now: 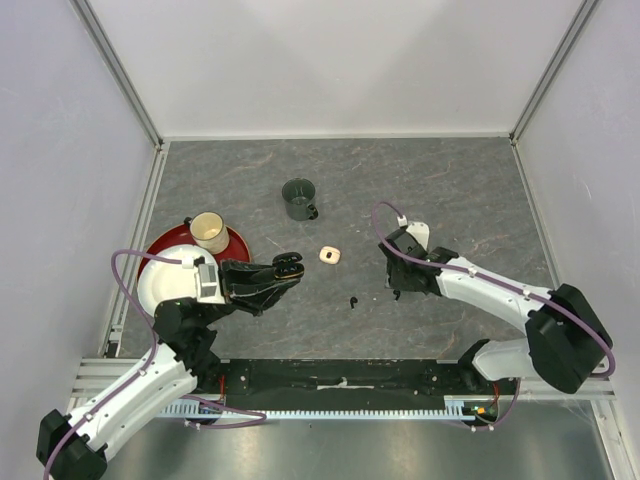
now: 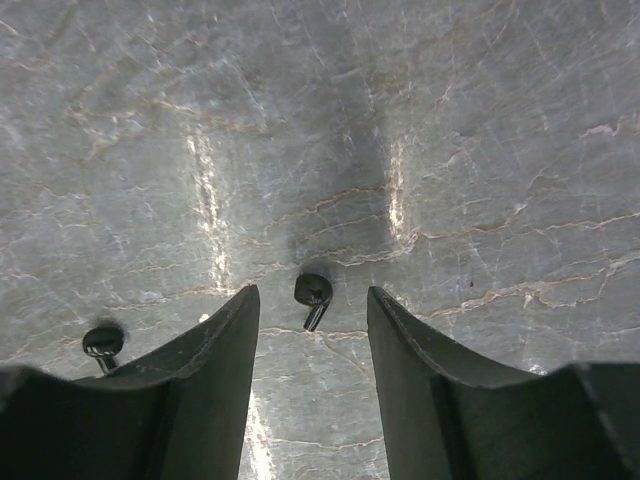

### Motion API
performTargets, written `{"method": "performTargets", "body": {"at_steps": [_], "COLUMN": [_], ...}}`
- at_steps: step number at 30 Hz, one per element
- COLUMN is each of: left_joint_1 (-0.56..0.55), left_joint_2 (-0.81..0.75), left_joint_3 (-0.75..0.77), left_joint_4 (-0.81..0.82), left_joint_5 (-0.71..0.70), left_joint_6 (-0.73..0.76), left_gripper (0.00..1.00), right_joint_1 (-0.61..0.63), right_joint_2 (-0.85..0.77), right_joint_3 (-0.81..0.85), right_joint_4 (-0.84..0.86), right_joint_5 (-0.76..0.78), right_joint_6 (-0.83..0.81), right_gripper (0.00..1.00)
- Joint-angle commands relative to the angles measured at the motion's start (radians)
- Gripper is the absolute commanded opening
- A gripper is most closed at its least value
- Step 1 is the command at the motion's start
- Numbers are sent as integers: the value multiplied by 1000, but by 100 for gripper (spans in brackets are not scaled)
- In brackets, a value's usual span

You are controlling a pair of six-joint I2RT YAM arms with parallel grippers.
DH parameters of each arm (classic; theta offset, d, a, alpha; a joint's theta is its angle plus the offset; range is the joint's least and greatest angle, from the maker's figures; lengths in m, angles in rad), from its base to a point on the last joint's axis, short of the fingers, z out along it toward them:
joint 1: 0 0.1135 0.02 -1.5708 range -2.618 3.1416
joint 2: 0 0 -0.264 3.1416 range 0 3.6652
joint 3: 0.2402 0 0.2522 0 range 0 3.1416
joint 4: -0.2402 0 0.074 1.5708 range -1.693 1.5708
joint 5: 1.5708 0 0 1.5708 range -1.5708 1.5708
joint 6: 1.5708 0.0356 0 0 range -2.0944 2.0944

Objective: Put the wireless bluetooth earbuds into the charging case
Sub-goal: Pick up the earbud from the center of the board.

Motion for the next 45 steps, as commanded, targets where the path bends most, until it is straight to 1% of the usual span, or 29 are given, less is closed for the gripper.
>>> {"method": "performTargets", "body": {"at_steps": [1, 9, 17, 26, 38, 45], "left_joint_1": [-3, -3, -3, -1, -3, -3], "left_joint_2": [-16, -18, -18, -15, -18, -18], "left_joint_3": [2, -1, -3, -6, -9, -9], "left_joint_4": [4, -7, -16, -27, -28, -28], "left_joint_5": [-22, -30, -33, -36, -36, -37], "left_joint_6": [35, 44, 45, 47, 42, 36], "left_gripper": [2, 2, 2, 2, 2, 2], "right_joint_1": [-14, -32, -35, -38, -38, -38], "right_joint_2": [20, 81, 109, 97, 43, 57], "right_joint_3": [-33, -61, -69, -72, -78, -79], "right_joint_4": [66, 121, 148, 137, 97, 94], "right_joint_5": [-26, -78, -80, -94, -88, -85], "right_joint_6": [22, -4, 4, 8, 19, 13], "right_gripper": [52, 49, 47, 44, 45, 44]}}
